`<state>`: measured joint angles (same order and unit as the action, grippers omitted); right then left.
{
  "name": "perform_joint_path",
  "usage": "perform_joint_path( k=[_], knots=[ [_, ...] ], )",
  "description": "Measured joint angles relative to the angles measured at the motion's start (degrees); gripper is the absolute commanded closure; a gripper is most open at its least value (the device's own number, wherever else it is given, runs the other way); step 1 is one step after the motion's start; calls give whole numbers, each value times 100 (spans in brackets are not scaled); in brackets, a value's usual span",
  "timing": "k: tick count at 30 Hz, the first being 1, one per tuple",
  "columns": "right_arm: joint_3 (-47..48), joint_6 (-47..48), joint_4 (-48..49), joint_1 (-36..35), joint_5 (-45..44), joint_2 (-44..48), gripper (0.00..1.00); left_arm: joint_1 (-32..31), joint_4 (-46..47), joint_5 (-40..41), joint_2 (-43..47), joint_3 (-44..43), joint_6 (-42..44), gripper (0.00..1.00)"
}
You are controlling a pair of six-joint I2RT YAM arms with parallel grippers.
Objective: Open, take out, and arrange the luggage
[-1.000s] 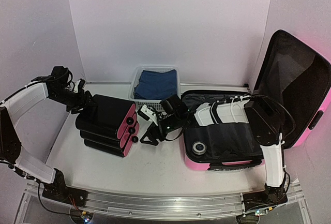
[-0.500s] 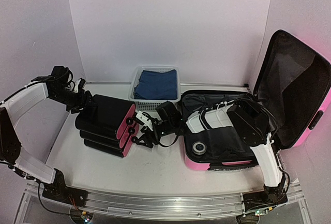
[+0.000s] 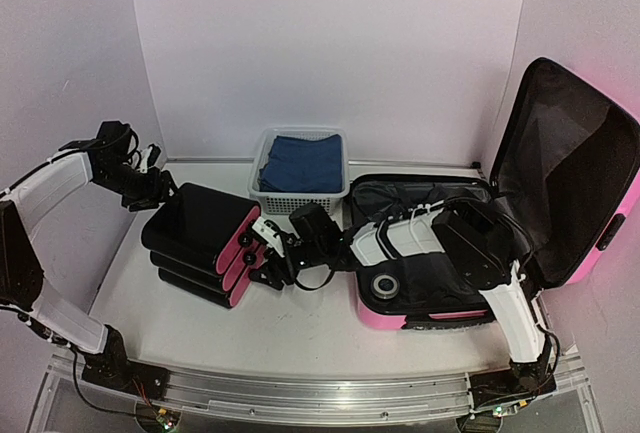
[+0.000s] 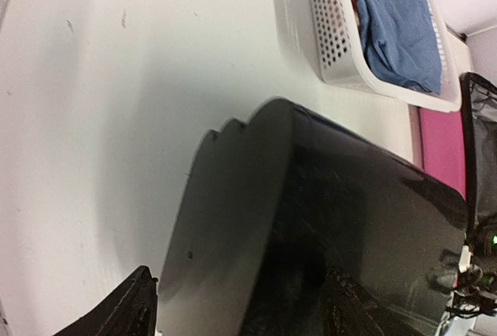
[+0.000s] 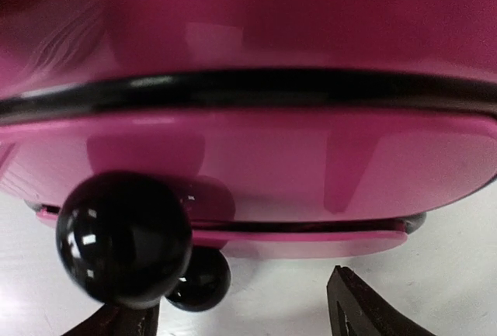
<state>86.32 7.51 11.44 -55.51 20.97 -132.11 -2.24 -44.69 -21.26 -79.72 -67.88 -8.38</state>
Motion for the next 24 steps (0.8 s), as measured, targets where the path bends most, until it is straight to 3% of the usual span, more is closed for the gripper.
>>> perform_joint_path(
  k=[7,18,24],
  knots=[
    [-466,-424,122,-385,-658,328,15,44,-114,275,-267,-354,260,27],
    [-1325,87,138,-922,-1003,1268,13,44,-155,-964,-306,-87,295,30],
    [-1770,234,437,-1121,-1447,1314,16,103,160,-1362,-190,227,282,31]
  ],
)
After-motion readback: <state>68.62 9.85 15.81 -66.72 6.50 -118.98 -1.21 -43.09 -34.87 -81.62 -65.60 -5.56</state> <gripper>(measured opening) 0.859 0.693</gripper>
